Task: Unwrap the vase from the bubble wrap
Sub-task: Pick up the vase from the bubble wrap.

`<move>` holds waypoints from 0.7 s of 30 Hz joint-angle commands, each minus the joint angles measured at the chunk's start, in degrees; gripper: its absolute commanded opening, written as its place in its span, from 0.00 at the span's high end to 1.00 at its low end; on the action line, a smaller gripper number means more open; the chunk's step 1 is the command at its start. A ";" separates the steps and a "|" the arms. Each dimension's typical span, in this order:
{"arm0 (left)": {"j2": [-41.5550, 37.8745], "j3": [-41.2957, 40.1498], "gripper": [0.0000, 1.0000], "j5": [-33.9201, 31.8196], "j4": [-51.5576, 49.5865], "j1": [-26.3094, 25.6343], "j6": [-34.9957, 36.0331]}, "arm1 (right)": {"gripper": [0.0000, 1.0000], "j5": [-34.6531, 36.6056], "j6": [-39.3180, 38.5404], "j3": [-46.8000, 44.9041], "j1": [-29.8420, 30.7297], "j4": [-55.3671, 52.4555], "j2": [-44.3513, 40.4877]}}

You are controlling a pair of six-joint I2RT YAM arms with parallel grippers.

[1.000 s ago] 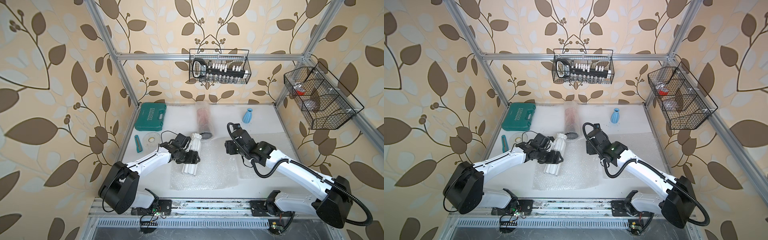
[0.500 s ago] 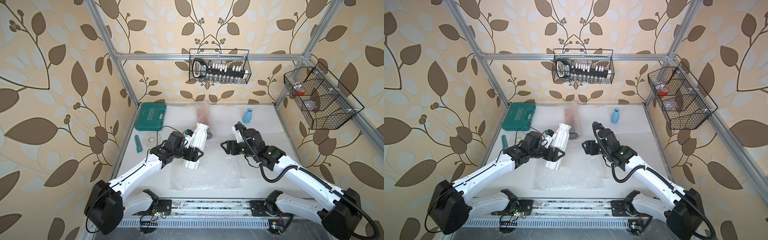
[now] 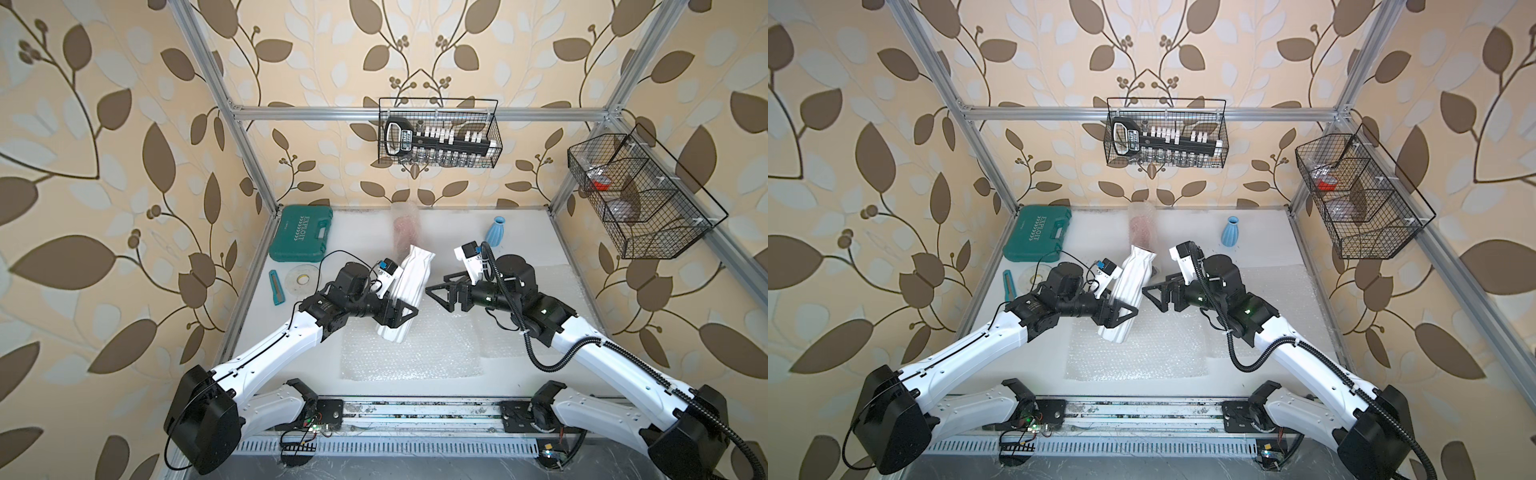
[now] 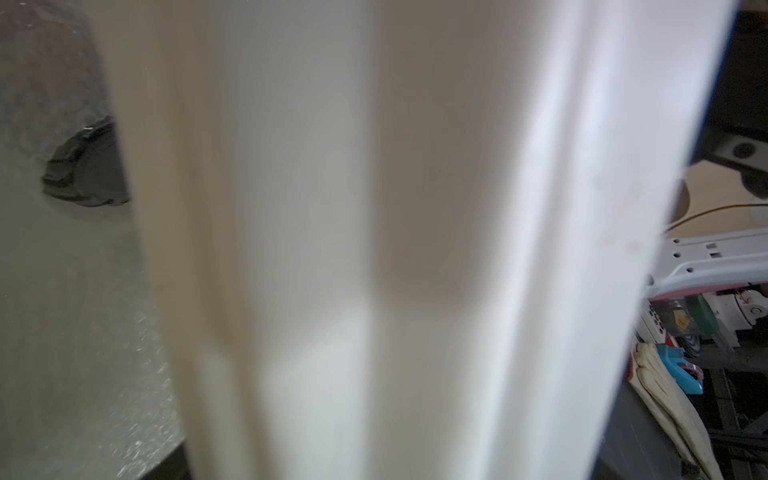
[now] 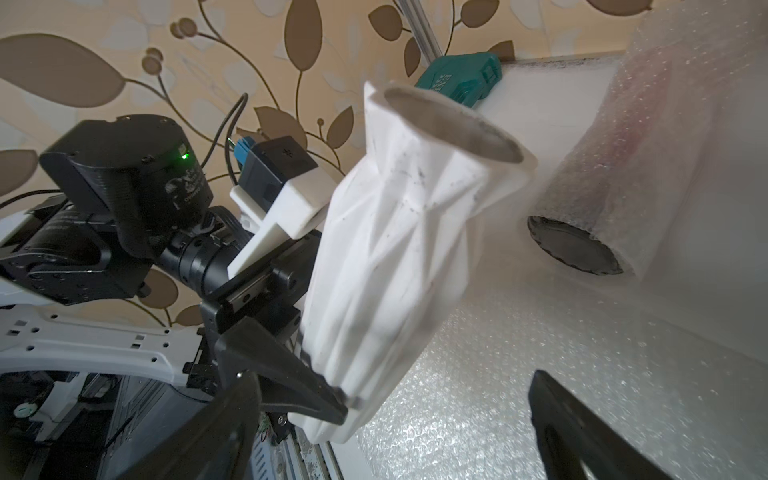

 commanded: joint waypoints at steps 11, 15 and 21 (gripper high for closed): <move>-5.20 2.62 0.34 7.06 9.52 -2.97 4.74 | 0.00 -9.79 -2.35 5.99 -0.06 3.42 5.47; -5.54 2.33 0.34 7.48 10.11 -3.28 5.00 | 0.00 -12.04 -1.97 6.66 -0.02 4.40 6.50; -5.65 1.98 0.33 8.01 10.10 -3.43 5.49 | 0.00 -13.83 -0.71 6.55 -0.07 6.64 7.26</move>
